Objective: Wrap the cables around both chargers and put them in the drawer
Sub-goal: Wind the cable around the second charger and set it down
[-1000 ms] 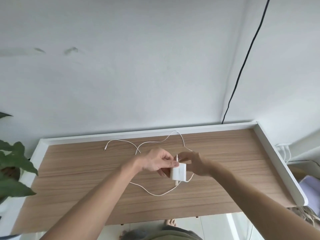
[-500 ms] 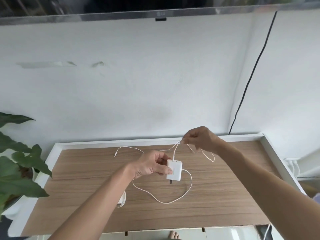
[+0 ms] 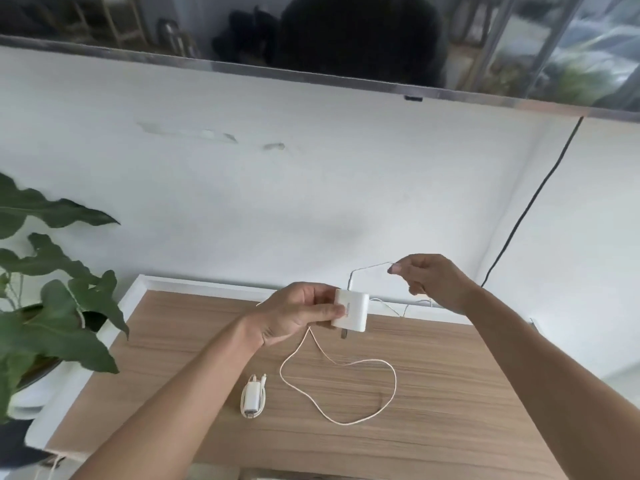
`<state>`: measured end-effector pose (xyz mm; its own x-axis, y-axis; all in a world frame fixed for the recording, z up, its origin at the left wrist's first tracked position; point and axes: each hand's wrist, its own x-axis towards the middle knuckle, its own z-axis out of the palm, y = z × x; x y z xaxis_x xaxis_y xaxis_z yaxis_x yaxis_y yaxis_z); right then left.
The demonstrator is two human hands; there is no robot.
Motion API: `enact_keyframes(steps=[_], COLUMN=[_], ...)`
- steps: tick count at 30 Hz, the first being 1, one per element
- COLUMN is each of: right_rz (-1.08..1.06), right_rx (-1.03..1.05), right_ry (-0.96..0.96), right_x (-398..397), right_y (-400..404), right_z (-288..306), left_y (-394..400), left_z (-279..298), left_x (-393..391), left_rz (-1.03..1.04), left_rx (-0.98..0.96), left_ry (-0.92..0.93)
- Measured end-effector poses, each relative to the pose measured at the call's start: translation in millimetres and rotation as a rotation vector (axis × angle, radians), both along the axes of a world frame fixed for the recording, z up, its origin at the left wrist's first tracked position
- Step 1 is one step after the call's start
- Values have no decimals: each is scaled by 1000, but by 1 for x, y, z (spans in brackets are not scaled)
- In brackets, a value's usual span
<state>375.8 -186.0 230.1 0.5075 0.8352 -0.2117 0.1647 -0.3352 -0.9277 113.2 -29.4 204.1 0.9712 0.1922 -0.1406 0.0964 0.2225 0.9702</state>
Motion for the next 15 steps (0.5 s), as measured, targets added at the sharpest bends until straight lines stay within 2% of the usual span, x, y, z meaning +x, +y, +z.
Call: enact_keyframes(steps=[3,6,10,15], right_rz=[-52,-73,-77,-96], right_rx=[57,19,-129,-115], right_ry=[98,61,-133,-331], right_x=[-17,-42,-76,-110], right_y=[-2,0,-4,-16], right_z=[-17,-38,-71,-84], left_y=[6,7,14,22], left_z=[11,19,30,27], left_x=[-9,-13,-18,-27], left_rz=[47,108,264,368], left_rx=[-32,-61,-137,-165], left_ry=[-72,-136,-222,-219])
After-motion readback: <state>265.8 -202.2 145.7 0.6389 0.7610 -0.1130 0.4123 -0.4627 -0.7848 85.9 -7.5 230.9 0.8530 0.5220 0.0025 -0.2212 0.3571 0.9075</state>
